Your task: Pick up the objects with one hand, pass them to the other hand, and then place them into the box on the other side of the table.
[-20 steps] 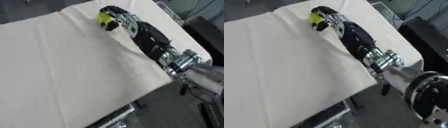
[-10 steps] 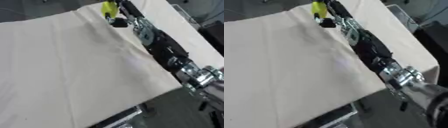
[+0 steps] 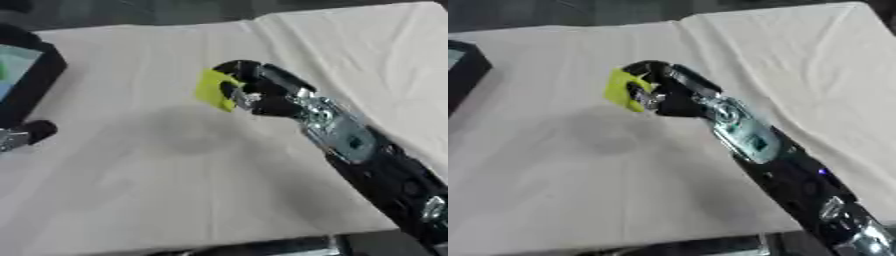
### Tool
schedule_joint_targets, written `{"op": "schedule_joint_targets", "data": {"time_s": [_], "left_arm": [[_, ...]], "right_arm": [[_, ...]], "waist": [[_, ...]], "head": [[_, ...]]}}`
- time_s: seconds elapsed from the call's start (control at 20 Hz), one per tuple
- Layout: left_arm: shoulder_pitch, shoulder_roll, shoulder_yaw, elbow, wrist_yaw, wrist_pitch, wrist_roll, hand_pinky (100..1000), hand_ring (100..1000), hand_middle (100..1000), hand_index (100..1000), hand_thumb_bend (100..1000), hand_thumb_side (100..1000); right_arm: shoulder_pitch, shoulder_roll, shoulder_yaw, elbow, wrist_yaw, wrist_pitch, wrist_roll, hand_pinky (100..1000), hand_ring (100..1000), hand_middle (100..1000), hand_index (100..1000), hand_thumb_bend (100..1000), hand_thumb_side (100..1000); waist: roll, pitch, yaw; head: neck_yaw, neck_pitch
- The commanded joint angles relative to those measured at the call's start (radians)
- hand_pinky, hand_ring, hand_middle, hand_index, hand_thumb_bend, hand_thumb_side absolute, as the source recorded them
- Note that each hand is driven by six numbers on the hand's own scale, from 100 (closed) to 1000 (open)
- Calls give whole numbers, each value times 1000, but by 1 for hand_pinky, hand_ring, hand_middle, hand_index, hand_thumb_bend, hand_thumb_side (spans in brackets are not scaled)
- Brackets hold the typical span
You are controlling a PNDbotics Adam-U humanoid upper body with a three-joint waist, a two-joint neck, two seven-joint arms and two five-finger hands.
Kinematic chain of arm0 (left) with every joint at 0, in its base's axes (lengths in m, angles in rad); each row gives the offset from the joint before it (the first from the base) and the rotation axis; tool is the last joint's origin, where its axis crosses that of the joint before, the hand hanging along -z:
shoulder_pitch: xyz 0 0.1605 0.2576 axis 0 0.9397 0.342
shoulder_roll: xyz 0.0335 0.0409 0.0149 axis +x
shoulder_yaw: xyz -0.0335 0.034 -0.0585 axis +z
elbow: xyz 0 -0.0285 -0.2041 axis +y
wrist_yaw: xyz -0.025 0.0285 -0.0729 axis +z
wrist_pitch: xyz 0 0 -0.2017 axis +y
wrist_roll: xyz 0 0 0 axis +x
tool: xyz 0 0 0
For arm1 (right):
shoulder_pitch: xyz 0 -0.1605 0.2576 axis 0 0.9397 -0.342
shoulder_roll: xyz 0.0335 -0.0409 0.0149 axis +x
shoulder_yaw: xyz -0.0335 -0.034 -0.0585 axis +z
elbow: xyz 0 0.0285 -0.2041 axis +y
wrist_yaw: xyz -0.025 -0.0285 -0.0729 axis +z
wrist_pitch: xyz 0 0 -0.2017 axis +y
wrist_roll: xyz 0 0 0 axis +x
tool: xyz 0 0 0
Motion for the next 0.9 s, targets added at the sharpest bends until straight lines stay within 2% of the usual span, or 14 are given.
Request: {"op": "schedule_joint_targets", "data": {"time_s": [0.05, 0.35, 0.7, 0.9], "left_arm": [[-33, -4, -38, -11, -26, -28, -11, 800, 1000, 841, 775, 598, 370], [-67, -46, -111, -11, -84, -33, 1, 804, 1000, 842, 783, 614, 354], [-105, -84, -172, -11, -119, 12, 5, 804, 1000, 846, 813, 629, 363], [-118, -106, -208, -11, -132, 39, -16, 804, 1000, 858, 832, 622, 408]], "right_arm": [[-36, 14, 42, -21, -98, 48, 86, 543, 748, 473, 781, 100, 615], [-82, 48, 80, -28, -168, 94, 167, 545, 749, 472, 782, 100, 612], [-91, 64, 93, -21, -179, 113, 180, 545, 746, 470, 782, 100, 629], [-93, 70, 96, -20, -176, 117, 184, 545, 746, 468, 781, 100, 624]], "waist": [[-1, -21, 4], [-7, -15, 11], [-10, -17, 11], [-9, -17, 8]], "head": [[10, -2], [-1, -2], [-18, -2], [-26, -2]]}}
